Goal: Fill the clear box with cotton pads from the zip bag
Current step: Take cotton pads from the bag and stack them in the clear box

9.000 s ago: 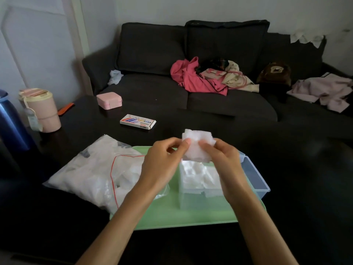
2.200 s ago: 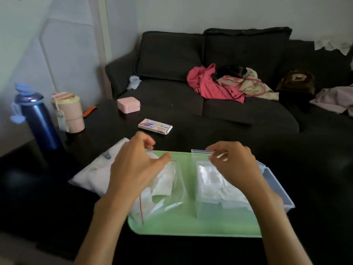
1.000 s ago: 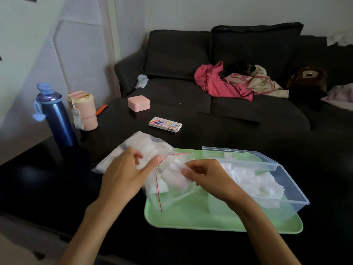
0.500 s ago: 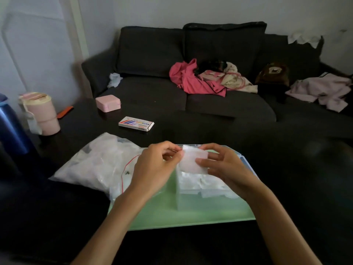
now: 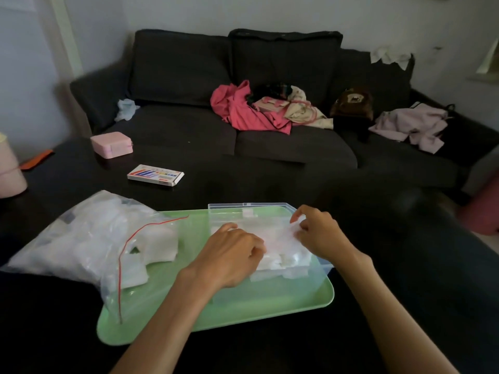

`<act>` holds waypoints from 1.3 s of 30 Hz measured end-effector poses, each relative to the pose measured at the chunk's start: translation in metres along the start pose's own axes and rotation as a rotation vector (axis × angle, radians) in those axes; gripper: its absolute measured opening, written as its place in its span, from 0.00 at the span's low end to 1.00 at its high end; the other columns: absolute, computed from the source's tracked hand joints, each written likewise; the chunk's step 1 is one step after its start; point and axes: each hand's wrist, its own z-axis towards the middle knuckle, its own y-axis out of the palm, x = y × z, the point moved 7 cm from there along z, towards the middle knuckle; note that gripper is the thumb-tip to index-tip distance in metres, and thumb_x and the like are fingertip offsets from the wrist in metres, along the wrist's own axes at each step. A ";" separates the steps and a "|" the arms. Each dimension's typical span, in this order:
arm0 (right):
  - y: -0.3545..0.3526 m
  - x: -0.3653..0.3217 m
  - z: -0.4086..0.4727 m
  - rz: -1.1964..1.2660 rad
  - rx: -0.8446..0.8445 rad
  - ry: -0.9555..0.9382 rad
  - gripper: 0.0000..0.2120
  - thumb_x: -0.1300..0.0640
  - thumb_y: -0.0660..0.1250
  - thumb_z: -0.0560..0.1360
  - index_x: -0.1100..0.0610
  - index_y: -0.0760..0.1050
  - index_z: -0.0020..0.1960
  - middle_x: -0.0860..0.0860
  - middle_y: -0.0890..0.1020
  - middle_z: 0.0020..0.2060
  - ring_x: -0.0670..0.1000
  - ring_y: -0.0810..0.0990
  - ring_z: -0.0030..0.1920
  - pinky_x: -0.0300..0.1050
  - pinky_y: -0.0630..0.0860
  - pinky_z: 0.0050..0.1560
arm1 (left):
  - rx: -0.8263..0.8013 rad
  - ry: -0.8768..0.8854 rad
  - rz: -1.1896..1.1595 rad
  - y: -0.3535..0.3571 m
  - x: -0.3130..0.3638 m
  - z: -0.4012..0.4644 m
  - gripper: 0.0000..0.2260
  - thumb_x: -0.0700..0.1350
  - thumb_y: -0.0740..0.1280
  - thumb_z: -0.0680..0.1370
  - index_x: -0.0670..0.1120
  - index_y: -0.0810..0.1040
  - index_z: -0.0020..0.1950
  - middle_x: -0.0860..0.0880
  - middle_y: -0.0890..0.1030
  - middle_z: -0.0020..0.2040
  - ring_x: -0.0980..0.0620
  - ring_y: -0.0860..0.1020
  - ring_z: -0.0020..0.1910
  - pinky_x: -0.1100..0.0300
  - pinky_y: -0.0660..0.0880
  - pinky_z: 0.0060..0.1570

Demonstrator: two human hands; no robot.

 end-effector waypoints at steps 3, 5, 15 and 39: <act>0.003 -0.005 -0.005 -0.151 0.061 -0.039 0.14 0.65 0.66 0.73 0.52 0.71 0.55 0.51 0.80 0.47 0.52 0.79 0.43 0.49 0.79 0.42 | -0.039 -0.003 -0.013 0.003 -0.001 0.000 0.18 0.46 0.51 0.80 0.55 0.79 0.59 0.59 0.76 0.65 0.56 0.74 0.60 0.64 0.50 0.69; 0.003 -0.011 -0.010 -0.253 0.121 -0.097 0.15 0.64 0.69 0.70 0.52 0.71 0.53 0.51 0.79 0.50 0.53 0.77 0.47 0.46 0.75 0.42 | -0.057 -0.003 -0.022 0.003 -0.002 -0.001 0.19 0.46 0.51 0.80 0.56 0.79 0.59 0.62 0.74 0.66 0.58 0.73 0.62 0.63 0.49 0.70; 0.010 -0.020 -0.018 -0.358 -0.052 -0.069 0.08 0.61 0.70 0.72 0.50 0.83 0.48 0.49 0.82 0.45 0.49 0.80 0.42 0.42 0.77 0.44 | -0.081 -0.007 -0.034 0.003 0.002 -0.003 0.19 0.47 0.50 0.80 0.55 0.78 0.60 0.62 0.73 0.67 0.59 0.72 0.63 0.61 0.47 0.72; 0.060 -0.176 -0.043 0.128 -0.004 -0.286 0.10 0.58 0.69 0.70 0.46 0.83 0.48 0.43 0.80 0.36 0.48 0.80 0.47 0.42 0.76 0.49 | 0.077 -0.965 -0.034 -0.081 -0.157 -0.176 0.27 0.71 0.66 0.65 0.50 0.72 0.49 0.53 0.74 0.45 0.48 0.76 0.50 0.58 0.69 0.43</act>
